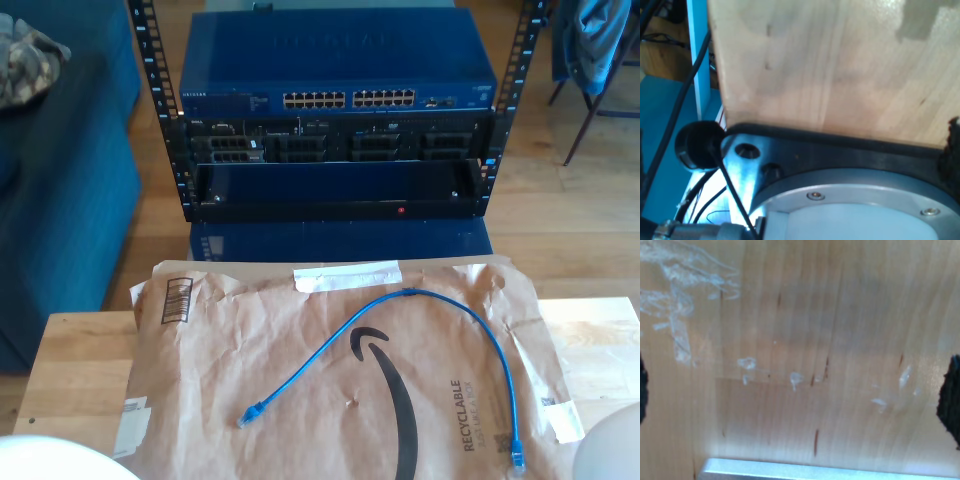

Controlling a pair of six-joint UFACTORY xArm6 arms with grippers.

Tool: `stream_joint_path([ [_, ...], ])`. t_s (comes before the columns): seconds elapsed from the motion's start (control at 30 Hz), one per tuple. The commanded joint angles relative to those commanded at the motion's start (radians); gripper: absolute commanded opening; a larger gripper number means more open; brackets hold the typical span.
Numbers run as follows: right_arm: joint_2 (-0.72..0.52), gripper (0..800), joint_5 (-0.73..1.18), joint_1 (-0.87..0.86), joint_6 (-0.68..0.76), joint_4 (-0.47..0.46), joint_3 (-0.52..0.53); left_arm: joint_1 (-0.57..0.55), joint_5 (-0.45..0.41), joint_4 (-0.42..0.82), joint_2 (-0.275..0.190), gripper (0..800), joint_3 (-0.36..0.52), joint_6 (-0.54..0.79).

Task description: Grab the cable and plug it in

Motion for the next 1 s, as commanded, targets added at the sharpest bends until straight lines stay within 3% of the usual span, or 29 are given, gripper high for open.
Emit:
stream_joint_path([
  [0.43, -0.051, 799, 0.012, 0.0, 0.009, 0.0, -0.005, -0.002, 0.003, 0.003, 0.002, 800, 0.002, 0.002],
  [0.53, -0.078, 798, 0.078, 0.0, 0.04, 0.0, -0.046, -0.003, 0.018, 0.005, -0.003, 800, -0.014, 0.0],
  [0.6, -0.078, 798, 0.192, 0.002, 0.064, 0.0, -0.121, -0.002, 0.068, 0.008, -0.012, 800, -0.057, 0.0],
  [0.73, -0.074, 798, 0.33, 0.002, 0.124, 0.002, -0.242, -0.012, 0.259, 0.003, -0.029, 800, -0.189, -0.008],
  [0.87, -0.064, 798, 0.338, 0.06, 0.239, 0.002, -0.302, -0.078, 0.334, -0.051, -0.031, 800, -0.304, -0.044],
  [1.0, 0.0, 794, 0.341, 0.232, 0.399, 0.0, -0.359, -0.206, 0.422, -0.077, -0.026, 800, -0.397, -0.175],
])
